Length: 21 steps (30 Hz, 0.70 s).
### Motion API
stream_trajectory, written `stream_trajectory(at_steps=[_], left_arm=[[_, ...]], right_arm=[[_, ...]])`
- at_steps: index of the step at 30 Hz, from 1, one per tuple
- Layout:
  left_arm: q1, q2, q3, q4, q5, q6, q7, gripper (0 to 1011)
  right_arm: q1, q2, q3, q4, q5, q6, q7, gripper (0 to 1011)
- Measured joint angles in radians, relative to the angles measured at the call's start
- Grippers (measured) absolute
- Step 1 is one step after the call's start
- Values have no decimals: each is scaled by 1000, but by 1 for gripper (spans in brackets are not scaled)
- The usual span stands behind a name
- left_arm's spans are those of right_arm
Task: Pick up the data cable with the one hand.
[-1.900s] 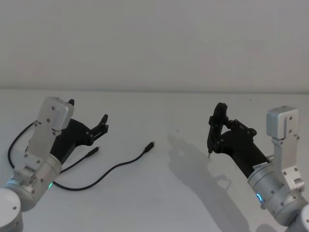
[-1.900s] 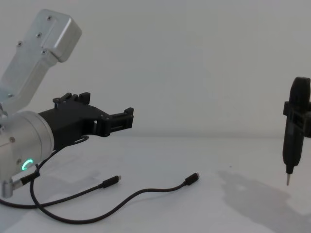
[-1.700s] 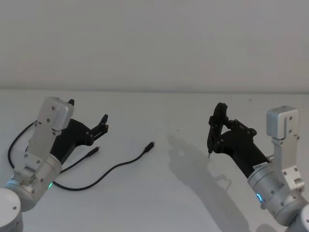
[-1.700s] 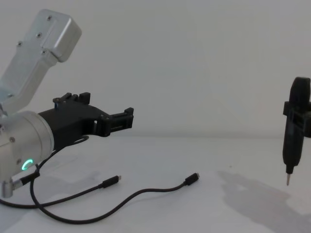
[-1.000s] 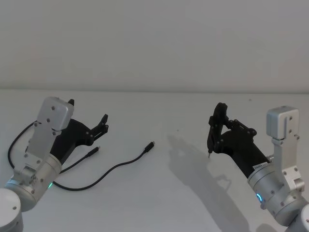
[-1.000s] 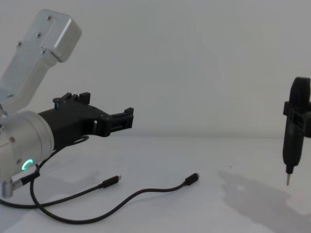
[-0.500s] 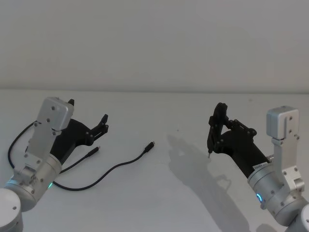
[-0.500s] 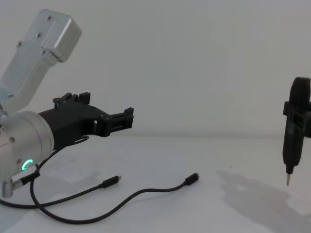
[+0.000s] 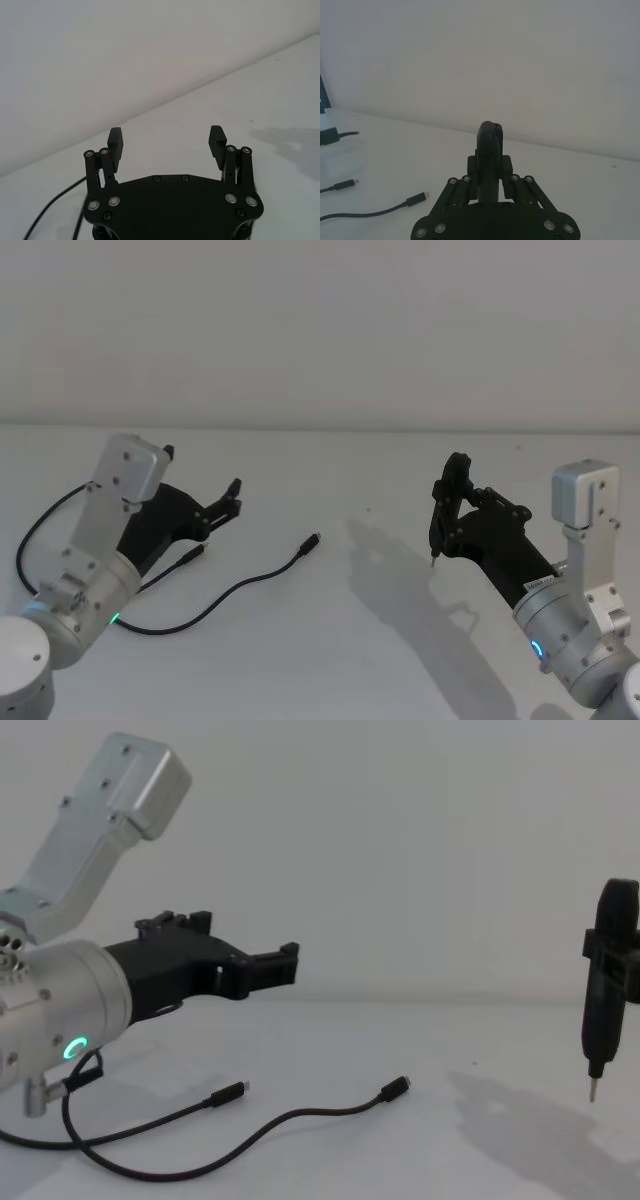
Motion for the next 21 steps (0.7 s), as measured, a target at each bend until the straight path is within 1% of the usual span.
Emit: stream_trajectory(at_steps=[3,4,6,9,13,14,15,16,19,21], left_arm=[[-9,6,5,-6,-15,21,-37,1002],[-9,6,5,-6,-15,21,-37,1002],[-15,15,9,-13,-28,37,-73,1001],[-20,24,12,-19,-39,49,-101,1001],[-25,47,15,-34,-62,74,-163,1001],[-25,47,15,-34,-62,74,-163,1001],[-26,56,16,-39,-72,83,-187,1002],[-26,60,16,-42,-75,86,-194,1001],[-23,85,16,-55,-102,111,-250,1001],[-22,90,15,-57,-108,115,-259,1002]], right_arm=[[0,0,0,0,0,0,0,274],[0,0,0,0,0,0,0,275],[0,0,0,0,0,0,0,275],[0,0,0,0,0,0,0,274],[0,0,0,0,0,0,0,274],[0,0,0,0,0,0,0,274],[0,0,0,0,0,0,0,275],[0,0,0,0,0,0,0,275],[0,0,0,0,0,0,0,275],[0,0,0,0,0,0,0,275]])
